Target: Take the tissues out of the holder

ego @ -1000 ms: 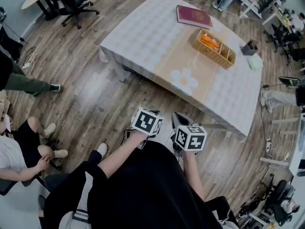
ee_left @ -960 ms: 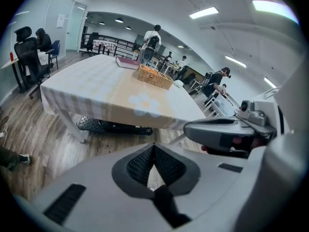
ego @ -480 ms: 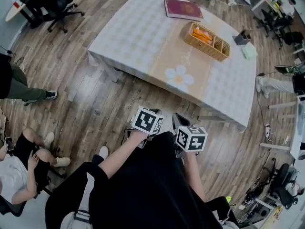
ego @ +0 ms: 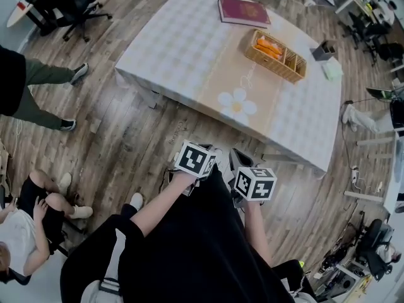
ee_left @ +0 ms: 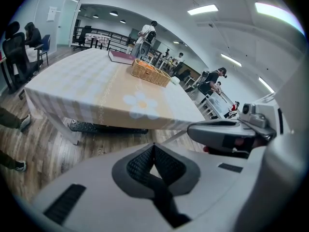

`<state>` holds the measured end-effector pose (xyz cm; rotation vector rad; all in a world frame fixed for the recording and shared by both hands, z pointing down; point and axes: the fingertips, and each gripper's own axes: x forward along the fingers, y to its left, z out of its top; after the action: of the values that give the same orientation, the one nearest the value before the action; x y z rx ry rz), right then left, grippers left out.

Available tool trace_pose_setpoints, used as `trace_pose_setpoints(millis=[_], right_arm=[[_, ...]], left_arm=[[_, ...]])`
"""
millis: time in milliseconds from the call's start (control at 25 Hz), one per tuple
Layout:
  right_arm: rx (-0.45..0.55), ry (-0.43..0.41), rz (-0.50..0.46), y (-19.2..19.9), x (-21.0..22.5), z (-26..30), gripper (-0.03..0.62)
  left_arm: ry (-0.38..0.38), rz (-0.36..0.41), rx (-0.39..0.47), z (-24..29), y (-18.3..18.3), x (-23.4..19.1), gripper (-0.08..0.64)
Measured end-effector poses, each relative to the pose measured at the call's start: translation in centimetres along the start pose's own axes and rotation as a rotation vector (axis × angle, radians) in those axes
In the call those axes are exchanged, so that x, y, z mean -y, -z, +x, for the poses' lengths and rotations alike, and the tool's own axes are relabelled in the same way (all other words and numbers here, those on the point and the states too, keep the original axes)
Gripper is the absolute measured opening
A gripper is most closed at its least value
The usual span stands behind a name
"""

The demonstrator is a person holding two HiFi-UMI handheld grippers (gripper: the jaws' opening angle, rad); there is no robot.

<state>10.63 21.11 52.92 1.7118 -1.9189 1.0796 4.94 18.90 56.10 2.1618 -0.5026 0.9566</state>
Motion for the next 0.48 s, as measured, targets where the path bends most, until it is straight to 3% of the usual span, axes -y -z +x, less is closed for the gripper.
trace_pose_setpoints(millis=[320, 480], right_arm=[[0.011, -0.025, 0.0, -2.6, 2.0, 1.0, 0.015], [0.08, -0.075, 0.055, -4.2, 3.0, 0.6, 0.015]], left_arm=[[-0.031, -0.031, 0.003, 0.4, -1.6, -0.6, 0.0], [-0.035, -0.021, -0.016, 1.4, -2.2, -0.4, 0.0]])
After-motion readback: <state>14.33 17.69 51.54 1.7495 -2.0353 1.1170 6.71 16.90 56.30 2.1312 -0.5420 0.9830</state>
